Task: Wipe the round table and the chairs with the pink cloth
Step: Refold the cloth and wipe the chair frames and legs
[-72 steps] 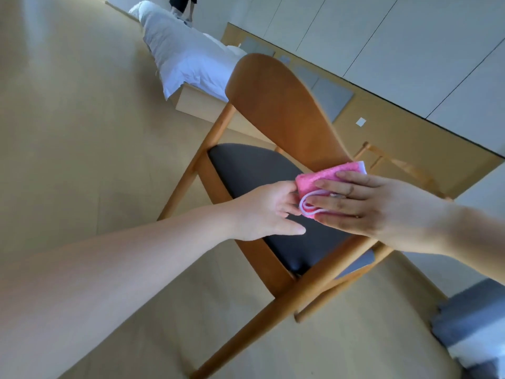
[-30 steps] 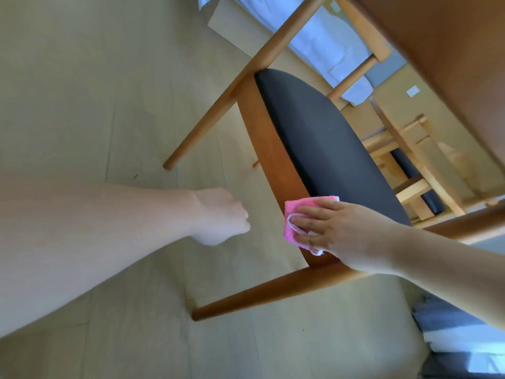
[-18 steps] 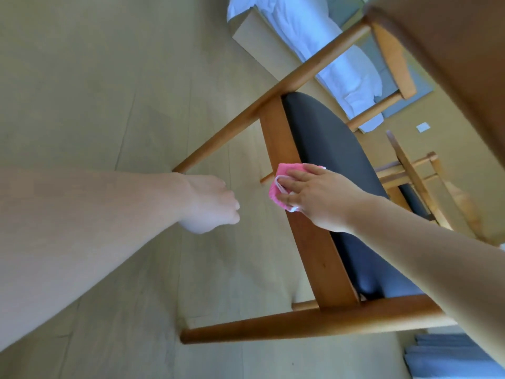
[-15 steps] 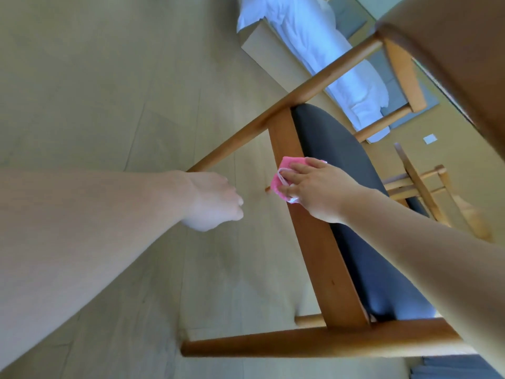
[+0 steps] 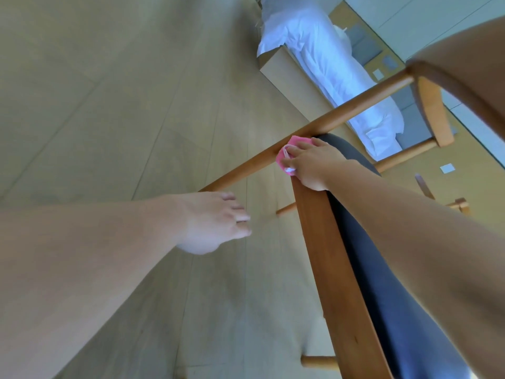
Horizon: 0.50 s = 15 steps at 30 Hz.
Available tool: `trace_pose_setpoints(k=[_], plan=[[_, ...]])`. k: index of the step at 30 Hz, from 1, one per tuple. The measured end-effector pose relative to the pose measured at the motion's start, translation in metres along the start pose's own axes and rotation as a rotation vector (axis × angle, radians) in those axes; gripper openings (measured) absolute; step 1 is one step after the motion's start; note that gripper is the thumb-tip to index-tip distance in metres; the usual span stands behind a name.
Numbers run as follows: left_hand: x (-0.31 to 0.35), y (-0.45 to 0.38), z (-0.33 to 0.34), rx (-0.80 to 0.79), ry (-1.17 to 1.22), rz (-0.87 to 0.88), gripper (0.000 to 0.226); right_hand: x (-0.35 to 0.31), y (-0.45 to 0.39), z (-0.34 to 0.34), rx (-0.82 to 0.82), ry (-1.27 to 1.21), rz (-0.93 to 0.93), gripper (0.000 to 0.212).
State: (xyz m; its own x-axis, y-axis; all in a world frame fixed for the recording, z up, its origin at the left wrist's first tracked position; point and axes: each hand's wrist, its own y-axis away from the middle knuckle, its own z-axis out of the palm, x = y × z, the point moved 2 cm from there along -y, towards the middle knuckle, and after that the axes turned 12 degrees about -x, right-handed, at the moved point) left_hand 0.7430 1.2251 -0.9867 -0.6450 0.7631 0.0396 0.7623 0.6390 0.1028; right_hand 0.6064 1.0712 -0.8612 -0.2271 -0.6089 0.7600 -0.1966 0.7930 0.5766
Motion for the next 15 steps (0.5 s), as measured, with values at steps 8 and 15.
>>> trace_pose_setpoints(k=[8, 15], plan=[[0.009, -0.001, -0.002, -0.039, 0.035, 0.052, 0.053, -0.003, 0.006, -0.011, -0.041, -0.050, -0.013, 0.048], [0.014, 0.004, -0.010, -0.081, -0.014, 0.064, 0.051, -0.044, 0.093, 0.022, -0.035, 0.007, -0.159, 0.062]])
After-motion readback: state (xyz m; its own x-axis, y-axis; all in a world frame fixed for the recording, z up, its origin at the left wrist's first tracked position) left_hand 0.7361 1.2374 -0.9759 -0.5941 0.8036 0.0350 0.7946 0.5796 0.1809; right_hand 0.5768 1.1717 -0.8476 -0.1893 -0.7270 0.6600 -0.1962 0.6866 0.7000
